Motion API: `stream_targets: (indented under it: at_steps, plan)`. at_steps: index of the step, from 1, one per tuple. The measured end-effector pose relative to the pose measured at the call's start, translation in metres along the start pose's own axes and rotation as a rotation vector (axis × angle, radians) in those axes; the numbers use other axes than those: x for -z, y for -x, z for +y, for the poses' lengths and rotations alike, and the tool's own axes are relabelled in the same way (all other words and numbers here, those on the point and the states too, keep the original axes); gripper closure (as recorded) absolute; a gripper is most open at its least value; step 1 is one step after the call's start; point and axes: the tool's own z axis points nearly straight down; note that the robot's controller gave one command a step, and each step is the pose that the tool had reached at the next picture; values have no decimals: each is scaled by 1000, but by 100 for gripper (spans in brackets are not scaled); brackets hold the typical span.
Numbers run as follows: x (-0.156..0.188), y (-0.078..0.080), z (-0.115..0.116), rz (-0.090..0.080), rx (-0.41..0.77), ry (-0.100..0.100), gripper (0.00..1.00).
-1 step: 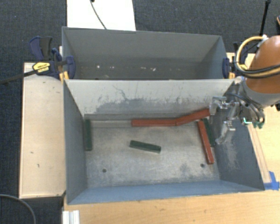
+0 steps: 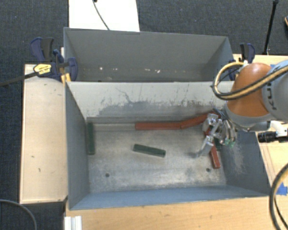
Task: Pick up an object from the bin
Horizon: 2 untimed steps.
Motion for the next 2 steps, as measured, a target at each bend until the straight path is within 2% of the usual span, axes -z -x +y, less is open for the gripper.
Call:
stream_targets:
  at_steps: [1, 2]
  plan:
    - [-8, 3, -47, -1, -154, 3, 0]
    - [-10, 0, -44, 11, -145, 6, 100]
